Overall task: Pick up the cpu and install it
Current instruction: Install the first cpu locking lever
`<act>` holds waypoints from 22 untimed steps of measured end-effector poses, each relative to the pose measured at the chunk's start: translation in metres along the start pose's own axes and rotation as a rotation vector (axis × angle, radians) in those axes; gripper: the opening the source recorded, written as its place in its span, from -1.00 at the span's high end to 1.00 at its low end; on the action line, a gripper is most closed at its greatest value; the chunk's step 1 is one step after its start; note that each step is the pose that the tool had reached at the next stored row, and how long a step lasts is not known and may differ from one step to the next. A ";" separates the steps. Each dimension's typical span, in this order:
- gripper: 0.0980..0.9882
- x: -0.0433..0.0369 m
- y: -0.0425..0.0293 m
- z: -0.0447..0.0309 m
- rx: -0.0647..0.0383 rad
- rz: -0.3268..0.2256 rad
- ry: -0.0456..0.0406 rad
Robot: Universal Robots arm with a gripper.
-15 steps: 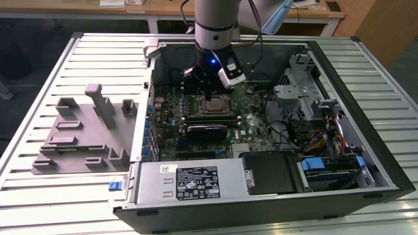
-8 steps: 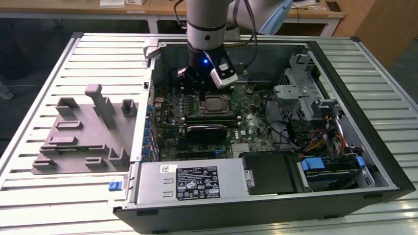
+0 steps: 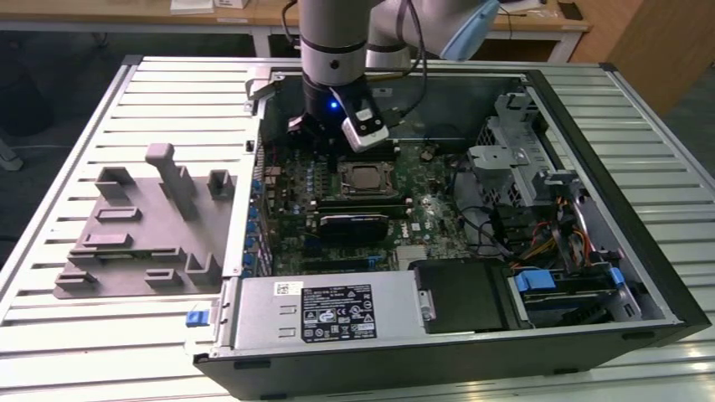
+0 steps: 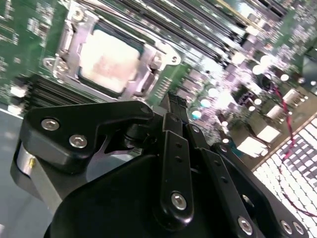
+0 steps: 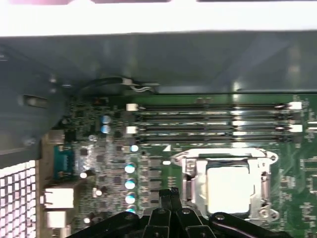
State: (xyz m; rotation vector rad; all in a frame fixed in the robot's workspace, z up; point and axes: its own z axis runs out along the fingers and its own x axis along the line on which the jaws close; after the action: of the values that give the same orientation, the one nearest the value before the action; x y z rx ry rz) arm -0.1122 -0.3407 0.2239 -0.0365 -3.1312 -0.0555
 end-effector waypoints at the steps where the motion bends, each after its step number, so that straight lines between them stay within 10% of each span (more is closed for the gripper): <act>1: 0.98 0.0026 -0.0001 0.0000 0.000 0.000 -0.0002; 6: 0.98 0.0068 -0.0003 -0.0009 -0.019 0.000 0.0003; 20: 0.98 0.0069 0.0004 -0.0201 -0.021 0.000 0.0000; 22: 0.98 0.0069 0.0000 -0.0203 -0.034 -0.001 0.0006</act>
State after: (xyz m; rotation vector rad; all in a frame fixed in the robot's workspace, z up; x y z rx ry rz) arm -0.1190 -0.3413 0.2442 -0.0359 -3.1297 -0.1085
